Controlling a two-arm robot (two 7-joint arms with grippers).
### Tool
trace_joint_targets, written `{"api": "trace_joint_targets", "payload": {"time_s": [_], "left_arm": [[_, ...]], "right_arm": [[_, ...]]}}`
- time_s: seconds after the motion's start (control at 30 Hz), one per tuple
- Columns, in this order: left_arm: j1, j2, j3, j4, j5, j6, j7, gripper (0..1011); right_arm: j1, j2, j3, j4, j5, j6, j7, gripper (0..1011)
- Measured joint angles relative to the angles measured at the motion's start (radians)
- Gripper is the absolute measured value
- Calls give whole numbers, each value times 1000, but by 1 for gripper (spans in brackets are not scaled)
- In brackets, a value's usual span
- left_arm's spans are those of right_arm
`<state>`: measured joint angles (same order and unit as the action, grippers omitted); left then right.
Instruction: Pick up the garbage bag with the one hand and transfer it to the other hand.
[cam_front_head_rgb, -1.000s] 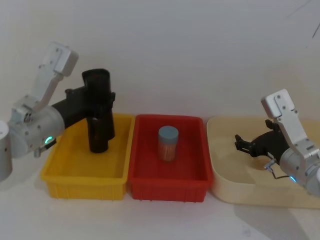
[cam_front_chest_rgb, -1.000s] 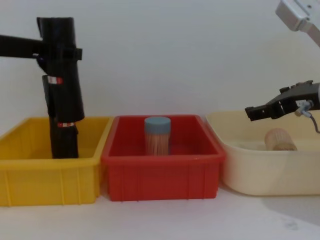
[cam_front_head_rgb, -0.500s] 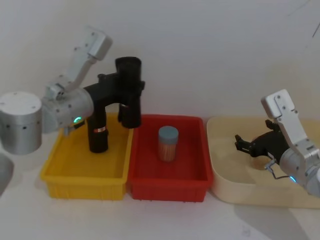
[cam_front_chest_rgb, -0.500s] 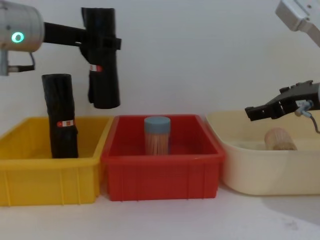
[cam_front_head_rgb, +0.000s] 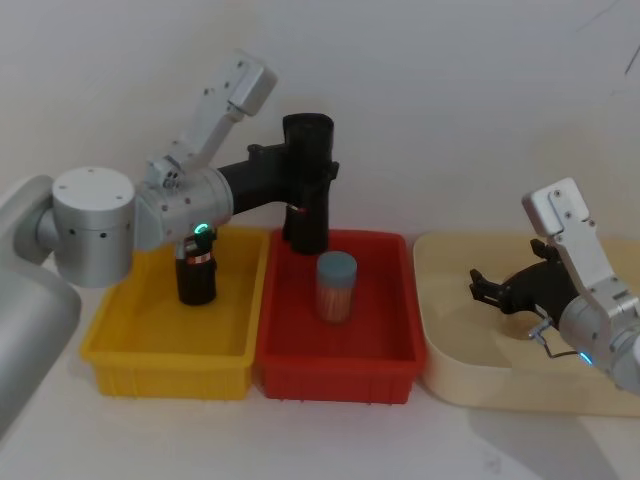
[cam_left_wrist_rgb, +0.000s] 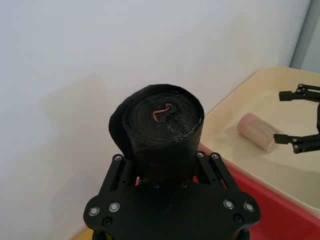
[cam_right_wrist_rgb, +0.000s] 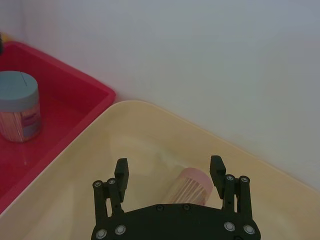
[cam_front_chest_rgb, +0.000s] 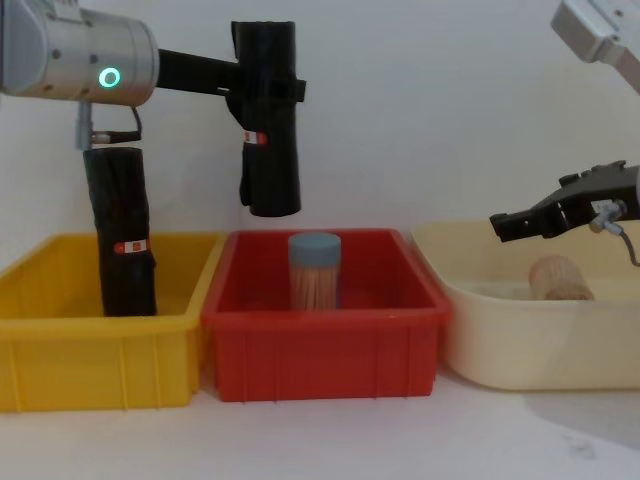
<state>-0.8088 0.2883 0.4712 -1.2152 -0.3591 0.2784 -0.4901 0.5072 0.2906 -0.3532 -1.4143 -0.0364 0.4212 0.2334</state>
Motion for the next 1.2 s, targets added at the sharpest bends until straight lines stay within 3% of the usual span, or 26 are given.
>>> {"api": "trace_joint_targets", "payload": {"time_s": [0.57, 0.87, 1.2], "left_arm": [[-36, -30, 24, 58, -10, -28, -28, 446], [-43, -35, 28, 69, -11, -33, -32, 446], [-46, -38, 30, 74, -12, -36, -35, 446]], "right_arm": [[6, -13, -4, -31, 46, -18, 90, 999], [54, -69, -33, 6, 78, -5, 128, 999], [117, -152, -37, 97, 96, 45, 100, 999]]}}
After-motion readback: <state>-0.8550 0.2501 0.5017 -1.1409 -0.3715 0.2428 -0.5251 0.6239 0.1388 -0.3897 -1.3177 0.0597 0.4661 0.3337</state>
